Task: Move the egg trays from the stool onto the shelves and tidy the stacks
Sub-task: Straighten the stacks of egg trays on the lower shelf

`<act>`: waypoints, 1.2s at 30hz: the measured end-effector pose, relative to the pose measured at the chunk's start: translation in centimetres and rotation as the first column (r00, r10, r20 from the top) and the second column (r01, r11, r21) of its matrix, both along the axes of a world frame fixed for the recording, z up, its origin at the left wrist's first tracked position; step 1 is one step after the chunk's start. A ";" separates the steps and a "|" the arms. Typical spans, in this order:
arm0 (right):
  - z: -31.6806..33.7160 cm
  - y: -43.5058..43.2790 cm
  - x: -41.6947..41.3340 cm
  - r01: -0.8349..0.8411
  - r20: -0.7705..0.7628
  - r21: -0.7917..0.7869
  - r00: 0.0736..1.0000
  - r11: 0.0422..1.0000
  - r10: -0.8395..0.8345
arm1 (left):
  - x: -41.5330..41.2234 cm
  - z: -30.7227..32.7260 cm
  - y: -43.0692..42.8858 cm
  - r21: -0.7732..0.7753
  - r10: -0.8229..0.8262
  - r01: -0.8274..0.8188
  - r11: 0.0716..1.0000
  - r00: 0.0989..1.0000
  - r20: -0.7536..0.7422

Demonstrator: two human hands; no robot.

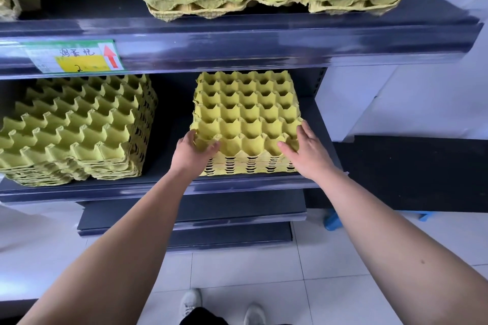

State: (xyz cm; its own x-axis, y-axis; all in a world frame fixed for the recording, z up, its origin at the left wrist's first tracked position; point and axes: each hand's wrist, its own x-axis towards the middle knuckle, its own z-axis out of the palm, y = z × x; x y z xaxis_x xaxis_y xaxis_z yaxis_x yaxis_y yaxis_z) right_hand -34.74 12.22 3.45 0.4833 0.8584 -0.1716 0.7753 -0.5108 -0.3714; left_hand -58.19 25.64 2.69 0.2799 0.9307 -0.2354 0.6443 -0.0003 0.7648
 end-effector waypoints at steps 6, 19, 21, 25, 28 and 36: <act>0.7 0.2 -0.7 -0.057 0.216 0.011 0.975 0.998 0.054 | -0.4 0.7 -0.5 0.082 -0.058 0.062 0.995 0.997 -0.041; -1.9 -0.5 -2.6 -0.170 0.342 0.012 0.927 0.985 0.156 | -0.8 0.4 -1.4 0.174 -0.055 0.067 0.982 0.996 -0.072; -1.9 -0.5 -2.7 -0.173 0.337 0.007 0.928 0.985 0.161 | -0.9 0.4 -1.4 0.168 -0.074 0.087 0.982 0.994 -0.082; -0.8 -0.4 -2.7 -0.137 0.273 0.032 0.954 0.990 0.123 | -1.4 0.9 -1.4 0.154 -0.107 0.121 0.981 0.990 -0.094; -0.4 -0.9 -3.6 -0.100 0.326 0.072 0.943 0.992 0.071 | -2.7 0.3 -1.6 0.153 -0.093 0.103 0.983 0.993 -0.067; -0.7 -2.4 -3.7 0.178 -0.035 0.115 0.984 0.977 -0.175 | -3.1 -0.6 -0.6 0.101 -0.153 0.156 0.983 0.988 -0.037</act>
State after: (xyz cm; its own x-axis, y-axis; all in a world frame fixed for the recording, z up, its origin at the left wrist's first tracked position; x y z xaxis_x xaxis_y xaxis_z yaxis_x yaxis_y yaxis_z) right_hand -38.48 9.83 2.77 0.6257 0.7750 -0.0883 0.6668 -0.5902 -0.4549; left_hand -61.26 25.04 2.06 0.4165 0.8966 -0.1505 0.6520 -0.1792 0.7368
